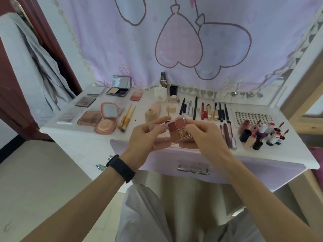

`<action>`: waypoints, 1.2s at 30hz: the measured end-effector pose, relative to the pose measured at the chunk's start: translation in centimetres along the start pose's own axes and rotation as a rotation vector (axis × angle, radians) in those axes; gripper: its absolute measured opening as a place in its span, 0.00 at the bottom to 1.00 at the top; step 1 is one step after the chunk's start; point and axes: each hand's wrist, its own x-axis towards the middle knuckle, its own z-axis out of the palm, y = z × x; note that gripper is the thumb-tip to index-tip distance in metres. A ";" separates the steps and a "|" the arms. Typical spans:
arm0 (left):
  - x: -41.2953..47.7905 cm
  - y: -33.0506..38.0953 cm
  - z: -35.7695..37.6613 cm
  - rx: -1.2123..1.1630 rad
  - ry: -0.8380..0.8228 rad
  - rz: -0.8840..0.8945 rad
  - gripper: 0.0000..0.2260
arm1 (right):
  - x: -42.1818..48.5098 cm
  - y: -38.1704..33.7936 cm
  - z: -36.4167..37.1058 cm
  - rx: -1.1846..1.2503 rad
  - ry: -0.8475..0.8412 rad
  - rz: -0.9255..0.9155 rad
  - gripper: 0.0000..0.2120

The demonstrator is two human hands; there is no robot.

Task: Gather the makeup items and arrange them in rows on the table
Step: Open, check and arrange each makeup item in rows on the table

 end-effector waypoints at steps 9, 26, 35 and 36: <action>0.8 1.5 -2.9 -0.123 -0.057 -0.172 0.19 | 0.1 1.6 0.6 0.235 -0.021 0.183 0.12; -1.8 -1.4 -6.5 -0.346 0.167 -0.322 0.11 | -0.6 4.6 7.1 0.418 0.050 0.290 0.14; -1.7 0.0 -8.7 0.166 -0.077 -0.371 0.10 | 0.6 4.0 7.2 0.250 -0.123 0.444 0.12; -1.6 0.1 -8.6 0.191 -0.092 -0.370 0.10 | 0.6 3.9 7.2 0.224 -0.128 0.447 0.11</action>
